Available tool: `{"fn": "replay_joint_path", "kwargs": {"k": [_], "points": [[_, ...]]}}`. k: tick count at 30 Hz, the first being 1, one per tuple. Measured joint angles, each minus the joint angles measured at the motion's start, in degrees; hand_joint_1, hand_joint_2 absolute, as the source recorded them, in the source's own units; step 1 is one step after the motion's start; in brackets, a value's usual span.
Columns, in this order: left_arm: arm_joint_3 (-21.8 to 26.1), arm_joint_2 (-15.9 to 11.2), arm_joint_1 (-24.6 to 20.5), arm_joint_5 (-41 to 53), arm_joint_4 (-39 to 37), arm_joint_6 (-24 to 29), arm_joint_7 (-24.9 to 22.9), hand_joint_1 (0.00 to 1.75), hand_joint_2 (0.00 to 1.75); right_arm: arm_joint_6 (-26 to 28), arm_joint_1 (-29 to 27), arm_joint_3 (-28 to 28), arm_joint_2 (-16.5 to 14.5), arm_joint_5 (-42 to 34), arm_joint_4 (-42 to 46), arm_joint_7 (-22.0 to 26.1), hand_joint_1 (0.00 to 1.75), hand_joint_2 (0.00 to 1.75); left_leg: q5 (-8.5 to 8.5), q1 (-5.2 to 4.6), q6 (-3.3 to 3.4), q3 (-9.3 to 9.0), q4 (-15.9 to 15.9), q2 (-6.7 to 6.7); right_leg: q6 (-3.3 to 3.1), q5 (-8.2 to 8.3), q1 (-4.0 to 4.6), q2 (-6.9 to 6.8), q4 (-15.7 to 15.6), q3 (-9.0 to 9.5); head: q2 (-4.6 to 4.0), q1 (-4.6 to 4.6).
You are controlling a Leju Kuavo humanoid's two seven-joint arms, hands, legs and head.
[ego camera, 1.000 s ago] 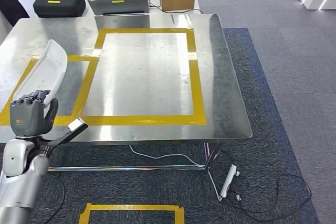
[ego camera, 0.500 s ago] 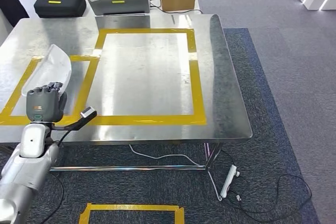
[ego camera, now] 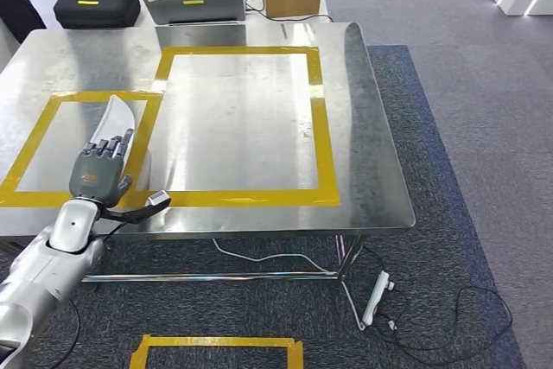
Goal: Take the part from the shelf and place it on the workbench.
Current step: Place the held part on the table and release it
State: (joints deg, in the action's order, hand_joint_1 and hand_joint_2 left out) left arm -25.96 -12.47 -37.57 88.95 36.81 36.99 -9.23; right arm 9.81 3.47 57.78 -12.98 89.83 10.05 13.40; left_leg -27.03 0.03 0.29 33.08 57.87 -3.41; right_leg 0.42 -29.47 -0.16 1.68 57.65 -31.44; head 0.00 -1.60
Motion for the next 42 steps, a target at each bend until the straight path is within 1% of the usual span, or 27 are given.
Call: {"fn": "replay_joint_path", "kwargs": {"k": [10, 11, 14, 16, 17, 19, 20, 21, 22, 23, 24, 25, 26, 27, 28, 30, 31, 32, 34, 35, 36, 37, 38, 39, 40, 41, 42], "points": [[0.11, 0.08, -0.78, -0.18, -0.44, 2.44, 1.28, 0.00, 0.00, 0.07, -0.12, -0.05, 0.00, -0.15, -0.29, 0.01, 0.00, 0.00, 0.01, -0.01, 0.01, -0.02, 0.02, 0.00, 0.05, 0.04, -0.01, -0.01, 0.00, 0.02, 0.00, 0.01], [0.28, 0.10, -0.75, -0.72, -0.26, 2.60, 1.68, 0.00, 0.00, 0.09, -0.14, -0.05, -0.01, -0.19, -0.31, 0.01, 0.00, 0.00, -0.03, -0.07, 0.10, 0.02, 0.18, 0.00, 0.18, 0.11, -0.10, -0.02, -0.08, 0.03, 0.00, 0.01], [1.29, 0.15, -0.47, -3.11, 1.60, 2.79, 3.25, 0.00, 0.00, 0.21, -0.19, -0.05, -0.02, -0.31, -0.39, 0.04, 0.00, 0.00, 0.20, -0.26, 0.94, -0.01, 0.04, 0.05, 0.85, 0.48, -0.32, 0.00, -0.54, 0.15, 0.00, 0.15], [2.33, 0.32, -0.08, -5.12, 3.90, 2.91, 4.64, 0.00, 0.00, 0.36, -0.18, -0.05, 0.00, -0.43, -0.41, 0.09, 0.00, 0.00, 1.18, 0.08, 1.54, -0.52, -1.43, 0.41, 1.20, -0.46, -0.11, -0.23, 0.14, -0.37, 0.00, 0.17], [2.94, 0.44, 0.27, -6.27, 5.24, 2.98, 5.53, 0.00, 0.00, 0.40, -0.16, -0.05, 0.01, -0.52, -0.41, 0.10, 0.00, 0.00, 1.67, 0.32, 1.79, -0.72, -2.12, 0.62, 1.38, -1.75, -0.03, -0.45, 1.93, -1.24, 0.00, 0.08], [4.29, 0.71, 1.56, -8.64, 7.96, 3.08, 7.69, 0.00, 0.00, 0.49, -0.18, -0.06, 0.02, -0.73, -0.41, 0.13, 0.00, 0.00, 1.99, 0.52, 2.00, -0.77, -2.58, 0.99, 1.71, -5.41, -0.27, -0.91, 8.70, -4.34, 0.00, -0.05], [5.07, 0.83, 2.52, -9.75, 9.43, 3.10, 8.89, 0.00, 0.00, 0.55, -0.24, -0.06, 0.02, -0.85, -0.41, 0.14, 0.00, 0.00, 2.01, 0.56, 1.97, -0.70, -2.55, 1.17, 1.99, -6.64, -0.47, -1.04, 12.23, -5.92, 0.00, -0.07], [5.87, 0.97, 3.56, -10.74, 10.87, 3.10, 10.02, 0.00, 0.00, 0.62, -0.34, -0.05, 0.02, -0.97, -0.41, 0.15, 0.00, 0.00, 2.00, 0.63, 1.88, -0.64, -2.48, 1.31, 2.26, -6.90, -0.69, -1.12, 14.35, -6.86, 0.00, -0.05], [6.75, 1.13, 4.64, -11.72, 12.43, 3.10, 11.27, 0.00, 0.00, 0.72, -0.43, -0.05, 0.03, -1.12, -0.41, 0.16, 0.00, 0.00, 1.98, 0.77, 1.71, -0.56, -2.37, 1.39, 2.54, -6.04, -0.91, -1.19, 14.39, -6.84, 0.00, -0.05], [7.63, 1.33, 5.62, -12.54, 13.95, 3.10, 12.40, 0.00, 0.00, 0.81, -0.50, -0.05, 0.04, -1.25, -0.41, 0.17, 0.00, 0.00, 1.92, 0.98, 1.43, -0.47, -2.16, 1.39, 2.82, -4.16, -1.15, -1.22, 11.99, -5.61, 0.00, -0.08], [8.54, 1.57, 6.49, -13.34, 15.46, 3.10, 13.48, 0.00, 0.00, 0.90, -0.52, -0.05, 0.05, -1.37, -0.41, 0.18, 0.00, 0.00, 1.78, 1.20, 1.01, -0.32, -1.81, 1.36, 3.15, -2.17, -1.44, -1.19, 8.11, -3.67, 0.00, -0.14], [9.51, 1.79, 7.29, -14.16, 17.01, 3.10, 14.62, 0.00, 0.00, 0.98, -0.49, -0.05, 0.04, -1.46, -0.45, 0.20, 0.00, 0.00, 1.64, 1.33, 0.49, 0.00, -1.37, 1.30, 3.39, -0.79, -1.57, -0.95, 4.47, -1.63, 0.00, -0.45], [10.49, 1.98, 8.02, -14.90, 18.49, 3.11, 15.62, 0.00, 0.00, 1.04, -0.46, -0.05, 0.01, -1.55, -0.49, 0.22, 0.00, 0.00, 1.57, 1.35, -0.04, 0.32, -0.92, 1.23, 3.37, 0.02, -1.66, -0.67, 1.92, -0.25, 0.01, -0.74], [11.49, 2.15, 8.69, -15.57, 19.88, 3.13, 16.53, 0.00, 0.00, 1.09, -0.46, -0.05, -0.01, -1.63, -0.53, 0.25, 0.00, 0.00, 1.61, 1.28, -0.53, 0.65, -0.54, 1.17, 3.17, 0.10, -1.65, -0.41, 0.73, 0.36, 0.02, -0.99], [12.48, 2.28, 9.38, -16.13, 21.17, 3.14, 17.36, 0.00, 0.00, 1.15, -0.49, -0.05, -0.02, -1.72, -0.57, 0.26, 0.00, 0.00, 1.79, 1.22, -0.95, 0.91, -0.37, 1.12, 2.76, -0.01, -1.52, -0.21, 0.77, 0.39, 0.03, -1.17], [14.16, 2.55, 10.68, -16.75, 23.25, 3.17, 18.48, 0.00, 0.00, 1.26, -0.58, -0.04, 0.00, -1.85, -0.57, 0.26, 0.00, 0.00, 1.89, 1.28, -1.50, 1.21, -0.16, 1.18, 1.65, 0.29, -1.53, -0.42, 0.89, -0.20, 0.03, -1.05], [14.88, 2.66, 11.25, -16.87, 24.13, 3.17, 18.90, 0.00, 0.00, 1.30, -0.57, -0.04, 0.00, -1.93, -0.57, 0.26, 0.00, 0.00, 1.07, 1.35, -1.70, 1.59, 0.55, 1.50, 1.05, 0.58, -1.52, -0.61, 0.89, -0.52, 0.02, -0.92], [15.49, 2.79, 11.75, -16.93, 24.94, 3.17, 19.22, 0.00, 0.00, 1.32, -0.56, -0.04, 0.00, -1.99, -0.57, 0.26, 0.00, 0.00, -0.60, 1.40, -1.85, 2.36, 2.40, 1.90, 0.43, 0.93, -1.52, -0.86, 0.84, -0.94, 0.01, -0.68], [16.38, 3.04, 12.52, -16.94, 26.29, 3.16, 19.63, 0.00, 0.00, 1.34, -0.57, -0.04, 0.00, -2.12, -0.57, 0.25, 0.00, 0.00, -5.60, 1.43, -2.07, 4.81, 9.50, 2.60, -0.54, 1.63, -1.26, -1.42, 0.82, -1.95, 0.00, -0.15], [16.69, 3.15, 12.89, -16.94, 26.78, 3.16, 19.69, 0.00, 0.00, 1.35, -0.60, -0.04, 0.00, -2.15, -0.57, 0.25, 0.00, 0.00, -7.69, 1.42, -2.12, 5.91, 13.39, 2.68, -0.80, 2.00, -1.09, -1.69, 0.83, -2.48, 0.00, 0.00], [16.96, 3.23, 13.25, -16.93, 27.15, 3.16, 19.69, 0.00, 0.00, 1.36, -0.61, -0.04, 0.00, -2.16, -0.57, 0.23, 0.00, 0.00, -8.76, 1.41, -2.07, 6.35, 16.07, 2.70, -0.94, 2.39, -0.91, -1.92, 0.85, -3.01, 0.00, 0.07], [17.17, 3.30, 13.57, -16.91, 27.48, 3.16, 19.70, 0.00, 0.00, 1.36, -0.61, -0.04, 0.00, -2.16, -0.57, 0.20, 0.00, 0.00, -8.64, 1.38, -1.92, 5.88, 16.81, 2.70, -0.96, 2.80, -0.75, -2.10, 0.86, -3.54, 0.00, 0.11], [17.32, 3.37, 13.81, -16.84, 27.81, 3.16, 19.70, 0.00, 0.00, 1.36, -0.60, -0.04, 0.00, -2.16, -0.57, 0.15, 0.00, 0.00, -7.52, 1.30, -1.63, 4.36, 15.36, 2.71, -0.94, 3.23, -0.58, -2.26, 0.87, -4.07, 0.00, 0.14], [17.39, 3.42, 13.93, -16.71, 28.17, 3.16, 19.69, 0.00, 0.00, 1.38, -0.59, -0.04, 0.00, -2.15, -0.57, 0.08, 0.00, 0.00, -5.96, 1.16, -1.21, 1.94, 12.09, 2.76, -0.88, 3.65, -0.45, -2.42, 0.88, -4.54, 0.00, 0.17], [17.41, 3.45, 13.98, -16.56, 28.64, 3.16, 19.64, 0.00, 0.00, 1.39, -0.58, -0.04, -0.01, -2.14, -0.57, 0.01, 0.00, 0.00, -4.80, 0.90, -0.71, -1.03, 7.69, 2.92, -0.73, 4.06, -0.32, -2.55, 0.90, -4.93, 0.01, 0.16], [17.43, 3.45, 14.02, -16.37, 29.22, 3.17, 19.58, 0.00, 0.00, 1.41, -0.57, -0.04, -0.01, -2.11, -0.58, -0.04, 0.00, 0.00, -4.18, 0.65, -0.31, -3.72, 3.45, 3.10, -0.49, 4.48, -0.22, -2.66, 0.90, -5.22, 0.01, 0.11], [17.45, 3.44, 14.13, -16.16, 29.78, 3.17, 19.48, 0.00, 0.00, 1.42, -0.56, -0.04, -0.02, -2.08, -0.58, -0.10, 0.00, 0.00, -4.00, 0.37, -0.07, -5.51, 0.45, 3.26, -0.19, 4.94, -0.19, -2.76, 0.85, -5.39, 0.01, 0.07]]}}
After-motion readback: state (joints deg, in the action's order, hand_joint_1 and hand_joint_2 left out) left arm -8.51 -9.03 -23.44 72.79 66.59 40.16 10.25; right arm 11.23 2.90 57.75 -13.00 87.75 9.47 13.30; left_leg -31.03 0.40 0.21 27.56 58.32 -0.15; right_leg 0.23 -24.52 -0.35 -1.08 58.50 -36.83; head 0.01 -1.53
